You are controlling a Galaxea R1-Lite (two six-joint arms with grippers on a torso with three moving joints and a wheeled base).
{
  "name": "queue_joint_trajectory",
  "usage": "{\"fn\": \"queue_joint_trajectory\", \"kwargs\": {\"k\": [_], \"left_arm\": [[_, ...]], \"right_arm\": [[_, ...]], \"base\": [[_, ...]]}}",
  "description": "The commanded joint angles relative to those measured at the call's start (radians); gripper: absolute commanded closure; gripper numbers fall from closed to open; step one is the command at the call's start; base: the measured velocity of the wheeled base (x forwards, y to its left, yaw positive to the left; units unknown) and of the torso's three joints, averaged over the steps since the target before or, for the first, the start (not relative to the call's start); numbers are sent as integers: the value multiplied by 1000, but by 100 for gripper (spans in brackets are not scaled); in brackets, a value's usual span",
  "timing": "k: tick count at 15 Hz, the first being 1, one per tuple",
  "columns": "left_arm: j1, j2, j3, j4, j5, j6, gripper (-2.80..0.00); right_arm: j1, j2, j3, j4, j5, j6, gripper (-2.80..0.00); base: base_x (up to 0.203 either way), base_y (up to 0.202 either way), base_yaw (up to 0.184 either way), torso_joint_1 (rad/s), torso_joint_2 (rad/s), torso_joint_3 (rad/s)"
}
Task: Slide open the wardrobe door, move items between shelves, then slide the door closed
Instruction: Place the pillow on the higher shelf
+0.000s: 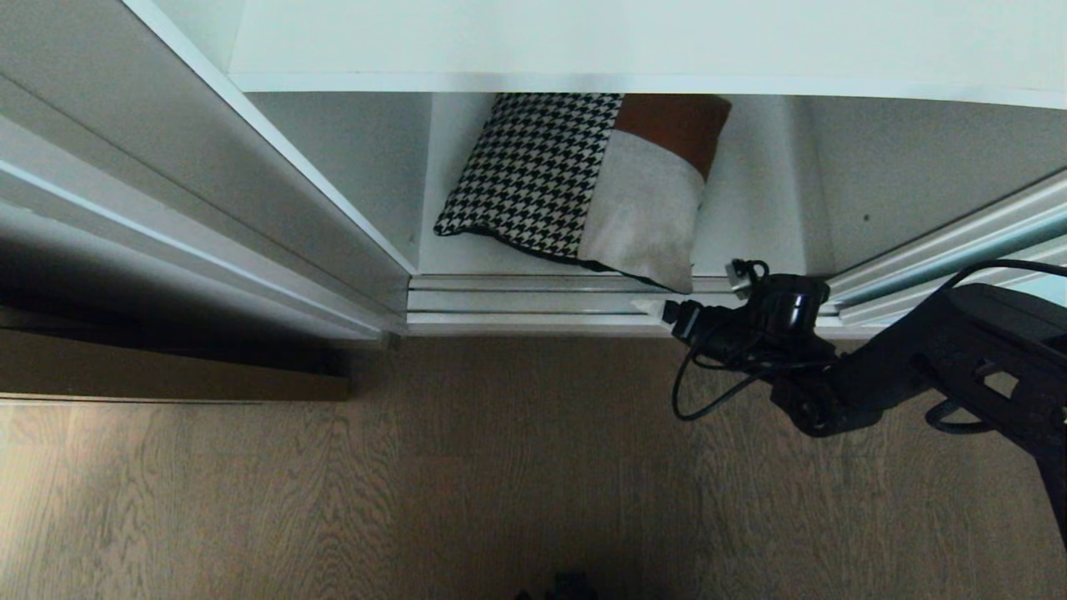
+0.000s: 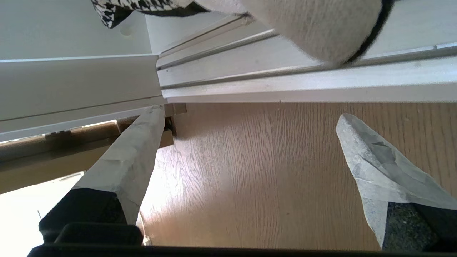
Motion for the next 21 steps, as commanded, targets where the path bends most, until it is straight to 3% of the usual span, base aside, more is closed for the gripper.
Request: {"fn": "queue_joint_trajectory", "kwargs": {"k": [1,21], "left_arm": [[0,0,2,0,0,0,0],[-1,0,2,0,0,0,0]], "right_arm": [[-8,9,-10,-8,3,6,-280],[7,6,-106,44,22,-1,-280]], "base": [[0,0,0,0,0,0],[0,0,0,0,0,0]]}}
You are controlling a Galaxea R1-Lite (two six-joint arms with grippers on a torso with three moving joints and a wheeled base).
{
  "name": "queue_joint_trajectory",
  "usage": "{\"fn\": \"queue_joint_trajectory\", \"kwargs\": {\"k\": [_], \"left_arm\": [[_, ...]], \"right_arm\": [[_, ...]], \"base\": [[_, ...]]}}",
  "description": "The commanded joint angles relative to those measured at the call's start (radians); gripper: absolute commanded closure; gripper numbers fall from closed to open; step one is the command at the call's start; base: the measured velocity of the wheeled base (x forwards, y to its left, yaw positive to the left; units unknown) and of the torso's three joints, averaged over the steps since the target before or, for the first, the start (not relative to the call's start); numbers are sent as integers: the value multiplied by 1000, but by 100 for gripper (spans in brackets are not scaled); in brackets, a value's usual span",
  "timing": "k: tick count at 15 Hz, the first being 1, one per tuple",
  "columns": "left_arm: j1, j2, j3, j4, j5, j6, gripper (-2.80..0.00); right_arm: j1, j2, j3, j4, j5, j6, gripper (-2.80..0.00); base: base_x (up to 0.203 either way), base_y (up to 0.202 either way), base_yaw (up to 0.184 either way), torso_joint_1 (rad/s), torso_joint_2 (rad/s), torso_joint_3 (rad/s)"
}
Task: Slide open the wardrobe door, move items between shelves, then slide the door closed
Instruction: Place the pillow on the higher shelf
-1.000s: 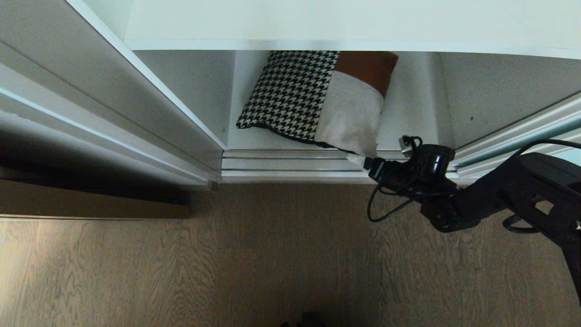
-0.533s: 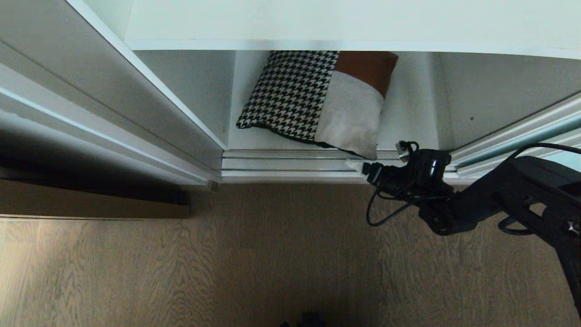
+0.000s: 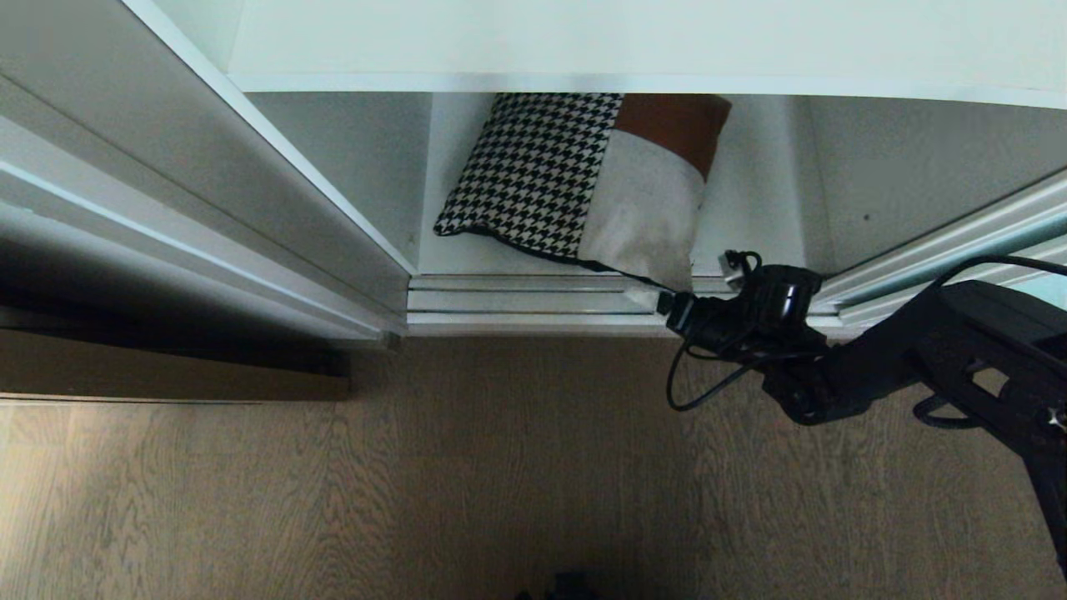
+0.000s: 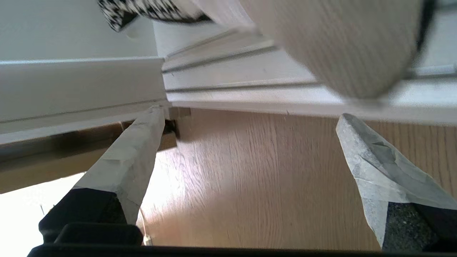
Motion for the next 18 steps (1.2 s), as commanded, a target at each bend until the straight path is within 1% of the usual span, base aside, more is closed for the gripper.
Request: {"fn": "queue_joint_trajectory", "kwargs": {"k": [1,7,12,15,18], "left_arm": [[0,0,2,0,0,0,0],[-1,0,2,0,0,0,0],[0,1,2,0,0,0,0],[0,0,2,0,0,0,0],[-1,1,2,0,0,0,0]], "right_arm": [[-1,-10,-41,10,4,4,-280],[2,20,-107,26,6,11,-280],[-8,4,-151,23,6,11,-280],[-26,4,-170,25,11,11,-280],[-26,-5,-161,21,15,12,-280]], "base": [[0,0,0,0,0,0],[0,0,0,0,0,0],[0,0,0,0,0,0],[0,0,0,0,0,0],[0,0,0,0,0,0]]}}
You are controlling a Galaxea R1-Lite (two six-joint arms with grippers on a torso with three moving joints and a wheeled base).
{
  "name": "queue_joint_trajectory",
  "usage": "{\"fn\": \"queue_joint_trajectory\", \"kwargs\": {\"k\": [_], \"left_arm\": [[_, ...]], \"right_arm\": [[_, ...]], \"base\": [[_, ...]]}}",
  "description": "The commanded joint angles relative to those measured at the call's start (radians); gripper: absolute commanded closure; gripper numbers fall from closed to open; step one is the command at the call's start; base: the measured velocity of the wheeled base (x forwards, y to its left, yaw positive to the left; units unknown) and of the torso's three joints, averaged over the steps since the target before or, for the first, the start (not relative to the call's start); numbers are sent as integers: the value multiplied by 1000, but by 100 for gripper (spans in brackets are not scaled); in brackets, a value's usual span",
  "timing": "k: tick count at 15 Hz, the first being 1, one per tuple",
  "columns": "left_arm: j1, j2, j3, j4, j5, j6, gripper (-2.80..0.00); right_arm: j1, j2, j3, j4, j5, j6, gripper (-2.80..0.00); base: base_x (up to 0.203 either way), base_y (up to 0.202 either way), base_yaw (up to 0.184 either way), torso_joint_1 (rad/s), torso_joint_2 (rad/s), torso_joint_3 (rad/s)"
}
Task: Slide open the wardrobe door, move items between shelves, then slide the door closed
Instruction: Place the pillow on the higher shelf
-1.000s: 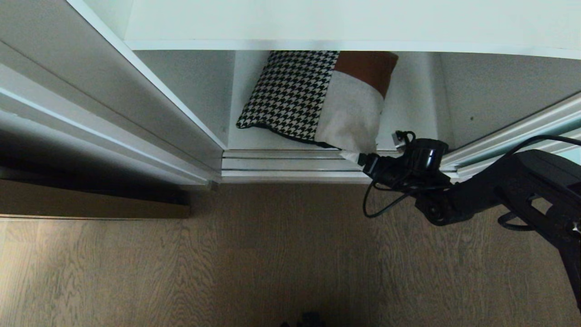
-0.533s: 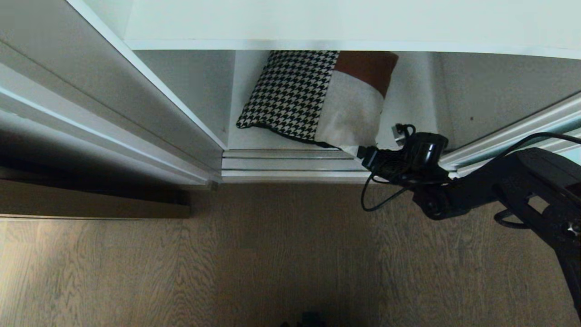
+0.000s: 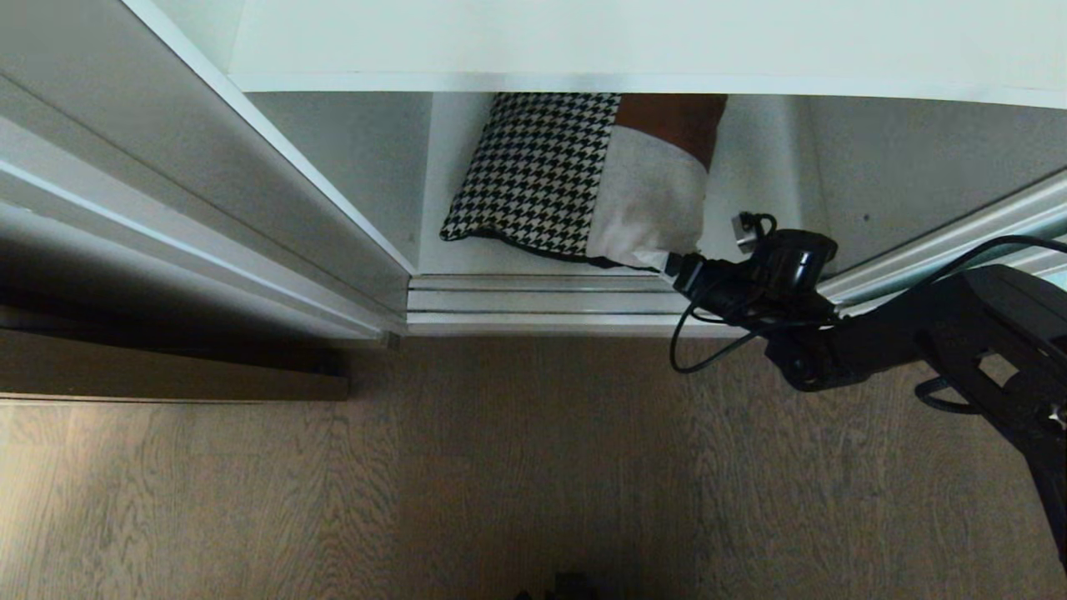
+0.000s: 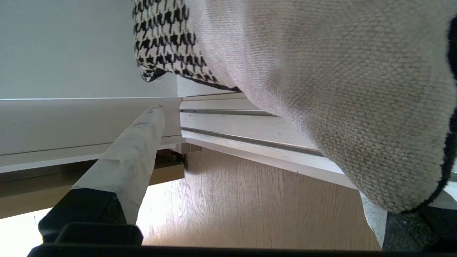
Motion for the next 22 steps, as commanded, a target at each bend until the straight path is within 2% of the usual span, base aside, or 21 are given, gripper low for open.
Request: {"fn": "queue_joint_trajectory", "kwargs": {"k": [1,5,6,15,22], "left_arm": [[0,1,2,0,0,0,0],[0,0,2,0,0,0,0],[0,1,2,0,0,0,0],[0,0,2,0,0,0,0],[0,2,2,0,0,0,0]], "right_arm": [[-1,-1,1,-6,3,4,-280],[-2,37,-18,-8,-1,6,-280],[-6,42,-25,-7,-1,4,0],[-27,53,-82,27,-1,7,0],[-48,-20,-37,31,-8,9,0]], "base": [[0,0,0,0,0,0],[0,0,0,0,0,0],[0,0,0,0,0,0],[0,0,0,0,0,0],[0,0,0,0,0,0]]}}
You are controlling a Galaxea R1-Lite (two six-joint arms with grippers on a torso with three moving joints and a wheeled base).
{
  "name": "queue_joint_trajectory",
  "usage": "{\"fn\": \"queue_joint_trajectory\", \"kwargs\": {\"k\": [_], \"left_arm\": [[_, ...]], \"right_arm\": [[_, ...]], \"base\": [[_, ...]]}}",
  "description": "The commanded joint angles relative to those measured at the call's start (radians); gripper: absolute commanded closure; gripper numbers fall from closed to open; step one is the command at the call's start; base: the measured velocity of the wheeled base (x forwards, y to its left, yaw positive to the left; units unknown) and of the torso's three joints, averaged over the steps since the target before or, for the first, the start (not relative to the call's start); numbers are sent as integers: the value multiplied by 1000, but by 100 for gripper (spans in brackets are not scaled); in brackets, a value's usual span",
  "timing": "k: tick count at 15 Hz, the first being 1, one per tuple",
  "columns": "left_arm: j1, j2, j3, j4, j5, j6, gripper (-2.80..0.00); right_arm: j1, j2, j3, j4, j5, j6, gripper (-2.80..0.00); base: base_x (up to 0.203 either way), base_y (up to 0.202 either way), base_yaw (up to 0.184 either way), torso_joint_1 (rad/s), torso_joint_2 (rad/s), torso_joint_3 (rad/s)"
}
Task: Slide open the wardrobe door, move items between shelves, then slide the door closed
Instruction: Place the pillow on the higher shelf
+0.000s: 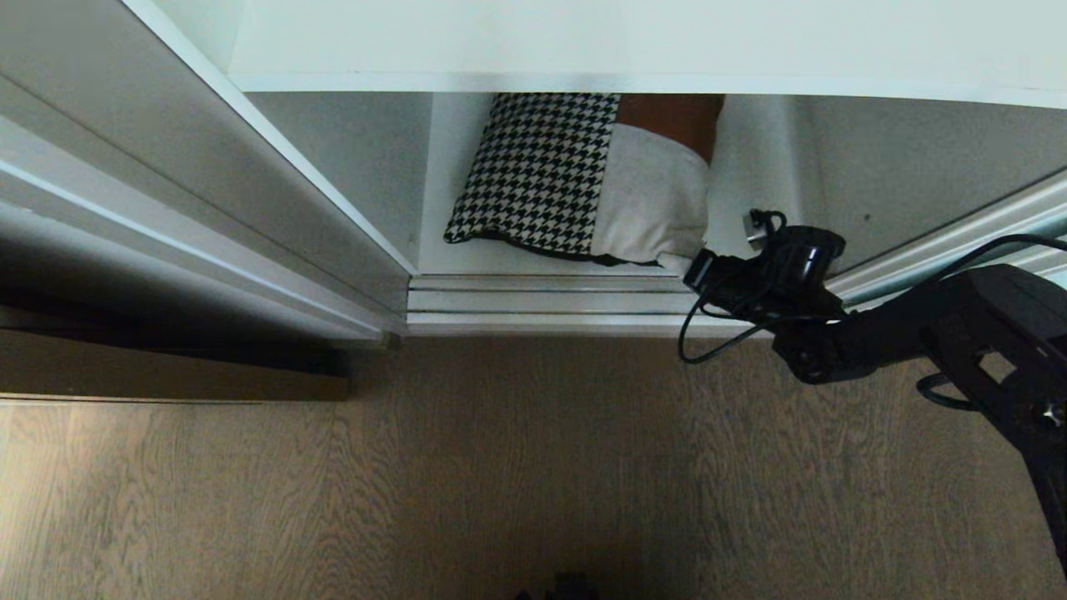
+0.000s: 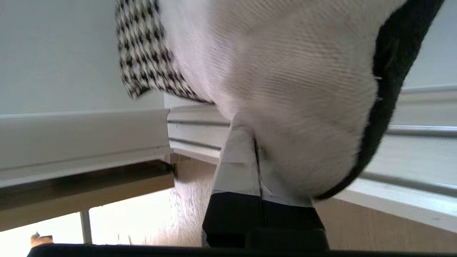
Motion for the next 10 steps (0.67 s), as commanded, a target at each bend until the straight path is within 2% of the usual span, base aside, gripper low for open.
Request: {"fn": "queue_joint_trajectory", "kwargs": {"k": [1,4,8,10], "left_arm": [[0,1,2,0,0,0,0],[0,1,2,0,0,0,0],[0,2,2,0,0,0,0],[0,1,2,0,0,0,0]], "right_arm": [[-20,-54,19,-5,3,4,0],[-65,-85,43,-2,1,42,0],[-103,-141,172,-18,7,42,0],[-127,-158,173,-11,12,43,0]], "base": [[0,0,0,0,0,0],[0,0,0,0,0,0],[0,0,0,0,0,0],[0,0,0,0,0,0]]}}
